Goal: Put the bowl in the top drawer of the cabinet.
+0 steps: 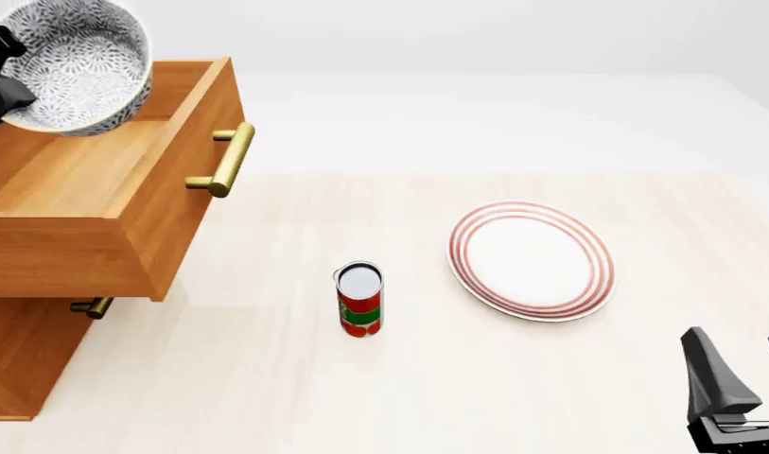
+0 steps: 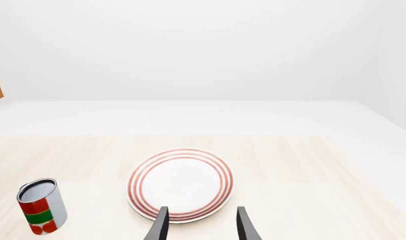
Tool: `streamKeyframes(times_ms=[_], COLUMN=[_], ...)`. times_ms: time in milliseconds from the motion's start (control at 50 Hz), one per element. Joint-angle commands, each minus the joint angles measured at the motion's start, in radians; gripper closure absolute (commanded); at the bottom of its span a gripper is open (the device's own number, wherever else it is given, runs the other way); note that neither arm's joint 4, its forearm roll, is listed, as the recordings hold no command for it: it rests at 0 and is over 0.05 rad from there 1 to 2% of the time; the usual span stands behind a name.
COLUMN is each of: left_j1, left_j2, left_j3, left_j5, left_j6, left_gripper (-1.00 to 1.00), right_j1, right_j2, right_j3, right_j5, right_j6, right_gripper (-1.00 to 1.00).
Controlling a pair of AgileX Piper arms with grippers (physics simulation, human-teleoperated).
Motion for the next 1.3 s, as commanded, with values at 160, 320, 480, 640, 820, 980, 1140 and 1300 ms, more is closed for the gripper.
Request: streamKeyframes(times_ms=[160,320,480,640,820,980,1140,1300], left_j1=[0.039,0.044,0.048,0.057,0.075,0.074,0.072,0.068], left_j2=[0.021,0.025,0.027,0.033,0.042,0.056,0.074,0.094], left_j3=[-0.007,-0.006,-0.004,-0.008,-0.004,-0.004,-0.001,-0.011], left_j5=[0.000,0.003,0.006,0.009,0.001,-0.004,-0.012,-0.010], left_j6=[0.022,0.026,0.029,0.033,0.036,0.039,0.045,0.058], left_gripper=[1.00,1.00,1.00,1.00,1.00,1.00,1.00,1.00], right_j1=[-0.002,-0.002,-0.002,-0.002,-0.002,-0.002,-0.002,-0.002], right_j2=[-0.005,-0.005,-0.005,-0.005,-0.004,-0.005,-0.004,-0.005], right_j3=[-0.001,-0.001,-0.001,-0.001,-0.001,-0.001,-0.001,-0.001], right_j5=[0.002,0.002,0.002,0.002,0.002,0.002,0.002,0.002], right_j6=[0.000,0.000,0.000,0.000,0.000,0.000,0.000,0.000], right_gripper=[-1.00,-1.00,-1.00,-1.00,-1.00,-1.00,-1.00,-1.00])
